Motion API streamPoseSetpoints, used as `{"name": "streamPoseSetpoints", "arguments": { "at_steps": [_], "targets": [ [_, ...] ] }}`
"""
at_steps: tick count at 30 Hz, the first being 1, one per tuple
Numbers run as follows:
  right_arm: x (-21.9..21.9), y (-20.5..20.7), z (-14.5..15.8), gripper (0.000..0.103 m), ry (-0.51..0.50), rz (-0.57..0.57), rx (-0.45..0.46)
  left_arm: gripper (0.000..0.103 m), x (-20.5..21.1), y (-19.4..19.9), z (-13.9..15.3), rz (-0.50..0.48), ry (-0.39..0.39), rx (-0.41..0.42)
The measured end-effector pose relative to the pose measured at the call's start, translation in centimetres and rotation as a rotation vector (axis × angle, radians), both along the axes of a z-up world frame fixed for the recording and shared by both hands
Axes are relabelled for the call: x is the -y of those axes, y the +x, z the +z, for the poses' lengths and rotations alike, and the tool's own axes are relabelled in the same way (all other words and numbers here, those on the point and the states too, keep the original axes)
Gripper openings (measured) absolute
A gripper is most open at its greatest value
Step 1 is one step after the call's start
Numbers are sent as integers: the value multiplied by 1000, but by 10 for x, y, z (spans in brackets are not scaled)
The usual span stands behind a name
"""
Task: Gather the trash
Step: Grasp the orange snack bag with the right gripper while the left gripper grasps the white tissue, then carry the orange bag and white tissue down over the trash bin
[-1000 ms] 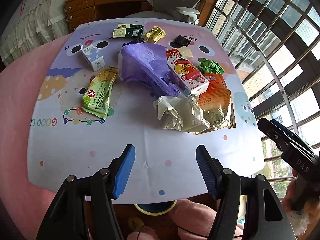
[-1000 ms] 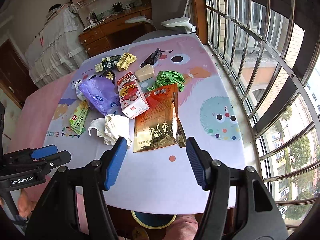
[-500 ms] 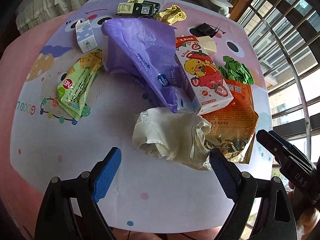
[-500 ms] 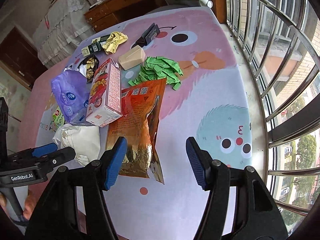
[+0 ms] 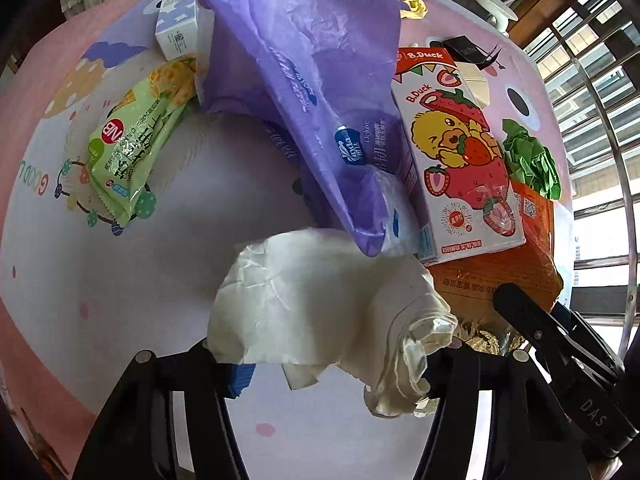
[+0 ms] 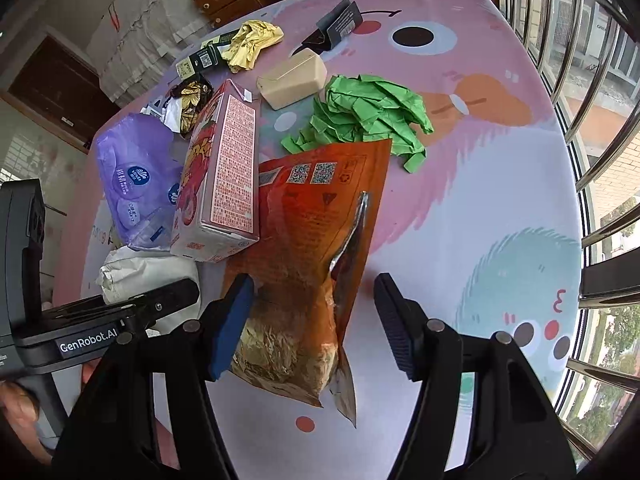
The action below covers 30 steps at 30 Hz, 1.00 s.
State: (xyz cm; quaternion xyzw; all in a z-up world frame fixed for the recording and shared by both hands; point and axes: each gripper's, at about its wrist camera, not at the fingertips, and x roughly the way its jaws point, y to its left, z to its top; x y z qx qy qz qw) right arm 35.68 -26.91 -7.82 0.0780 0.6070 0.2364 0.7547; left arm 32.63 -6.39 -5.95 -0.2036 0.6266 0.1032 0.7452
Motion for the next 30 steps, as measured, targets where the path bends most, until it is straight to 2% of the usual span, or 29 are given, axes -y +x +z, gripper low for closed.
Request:
{"name": "streamPoseSetpoints", "arguments": {
  "at_steps": [2, 4, 6, 8, 11, 15, 22, 30],
  "targets": [
    [-4, 1, 0, 60, 10, 5, -8, 47, 4, 3, 1, -16, 11, 13],
    [-6, 2, -1, 53, 27, 9, -21, 40, 8, 4, 4, -29, 27, 31],
    [-10, 1, -4, 31, 49, 23, -53, 38, 12, 5, 4, -34, 27, 30],
    [-11, -1, -6, 20, 73, 26, -74, 37, 13, 4, 5, -32, 23, 31],
    [-12, -5, 2, 8, 102, 30, -47, 36, 13, -8, 13, -41, 23, 45],
    [-12, -14, 22, 4, 125, 27, -3, 35, 16, -19, 26, -69, 48, 77],
    [-13, -39, 66, 2, 127, 8, 78, 35, 15, -46, 55, -136, 75, 130],
    [-24, -102, 101, 2, 68, -27, 153, 35, -9, -106, 95, -253, 81, 217]
  ]
}}
